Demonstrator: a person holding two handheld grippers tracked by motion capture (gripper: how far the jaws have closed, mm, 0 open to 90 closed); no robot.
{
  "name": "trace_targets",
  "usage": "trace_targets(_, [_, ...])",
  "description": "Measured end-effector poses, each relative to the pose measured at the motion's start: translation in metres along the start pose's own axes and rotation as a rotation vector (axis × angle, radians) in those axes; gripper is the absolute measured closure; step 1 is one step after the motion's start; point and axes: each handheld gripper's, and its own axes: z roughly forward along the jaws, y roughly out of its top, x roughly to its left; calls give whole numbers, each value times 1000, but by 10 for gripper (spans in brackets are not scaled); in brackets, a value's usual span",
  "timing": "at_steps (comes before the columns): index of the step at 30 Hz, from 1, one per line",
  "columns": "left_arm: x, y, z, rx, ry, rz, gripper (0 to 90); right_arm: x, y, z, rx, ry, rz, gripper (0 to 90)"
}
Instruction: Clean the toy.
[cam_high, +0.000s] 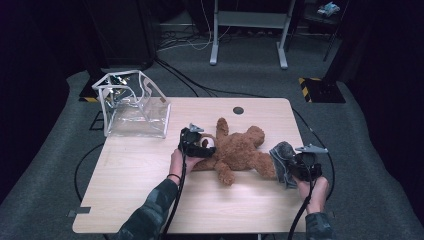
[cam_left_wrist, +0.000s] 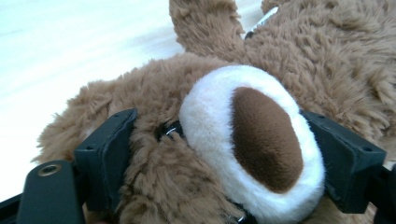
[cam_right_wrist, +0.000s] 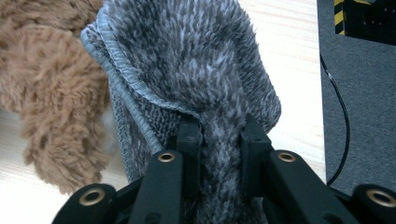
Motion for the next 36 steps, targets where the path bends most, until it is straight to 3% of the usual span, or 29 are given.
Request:
trace_targets(4, [-7, 0, -12, -32, 14, 13, 134, -5, -1, 1, 6, -2, -17, 745])
trace_targets(9, [-13, -2, -23, -72, 11, 7, 123, -8, -2, 1, 0, 4, -5, 744])
trace_targets(12, [-23, -4, -37, -105, 10, 11, 122, -8, -3, 2, -4, 7, 0, 742])
trace_targets(19, [-44, -12, -48, -117, 22, 46, 117, -9, -3, 3, 0, 8, 2, 740])
trace_targets(20, [-52, -16, -50, -130, 25, 55, 117, -9, -3, 2, 3, 8, -2, 740])
trace_targets(26, [-72, -31, -52, -160, 23, 57, 115, -10, -6, 3, 12, 13, 1, 740])
trace_targets(36, [-102, -56, -35, -118, 15, 87, 102, -9, -7, 4, 23, 12, 6, 739])
